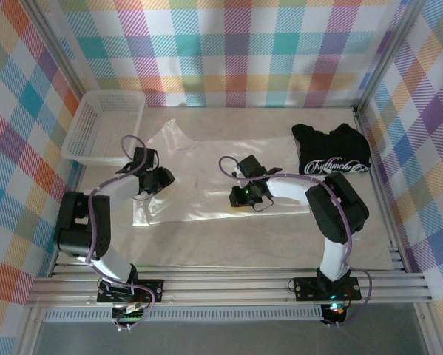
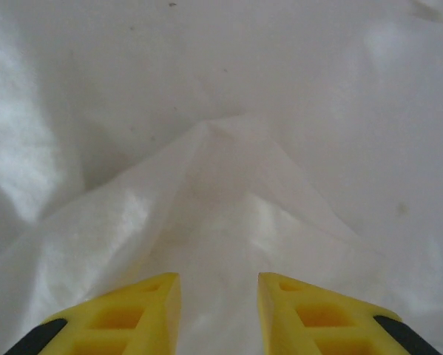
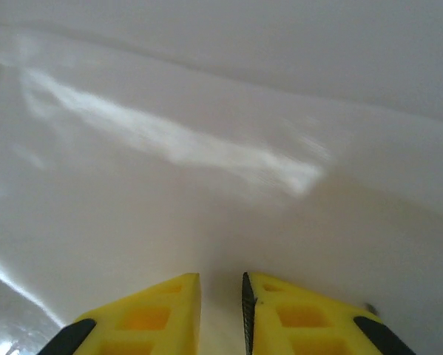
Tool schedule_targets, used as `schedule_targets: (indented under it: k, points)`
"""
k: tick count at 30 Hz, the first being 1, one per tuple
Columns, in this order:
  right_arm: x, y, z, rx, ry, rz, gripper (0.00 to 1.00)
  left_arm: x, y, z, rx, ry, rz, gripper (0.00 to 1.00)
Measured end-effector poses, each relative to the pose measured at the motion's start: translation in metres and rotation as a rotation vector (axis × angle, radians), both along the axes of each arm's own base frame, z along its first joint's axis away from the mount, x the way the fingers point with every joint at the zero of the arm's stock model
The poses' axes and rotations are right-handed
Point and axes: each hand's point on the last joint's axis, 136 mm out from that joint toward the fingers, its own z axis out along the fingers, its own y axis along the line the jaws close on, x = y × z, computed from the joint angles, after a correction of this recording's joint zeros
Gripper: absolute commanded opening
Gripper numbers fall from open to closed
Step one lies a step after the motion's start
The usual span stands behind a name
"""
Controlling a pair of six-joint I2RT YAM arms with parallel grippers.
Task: Fold the inside-out t-shirt
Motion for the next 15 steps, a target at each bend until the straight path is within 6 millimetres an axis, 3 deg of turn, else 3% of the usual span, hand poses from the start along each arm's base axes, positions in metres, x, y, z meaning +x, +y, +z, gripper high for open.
schedule_targets:
  k: [6, 10, 15]
  points:
    - [0.004, -0.011, -0.004, -0.02, 0.019, -0.058, 0.11, 0.012, 0.032, -0.019, 0.042, 0.041, 0.08, 0.32]
    - [0.004, -0.012, -0.005, -0.018, 0.027, -0.075, 0.11, 0.032, 0.056, -0.016, 0.054, 0.028, 0.144, 0.32]
    - [0.003, -0.012, -0.005, -0.017, 0.027, -0.078, 0.1, 0.046, 0.071, -0.01, 0.055, 0.01, 0.181, 0.33]
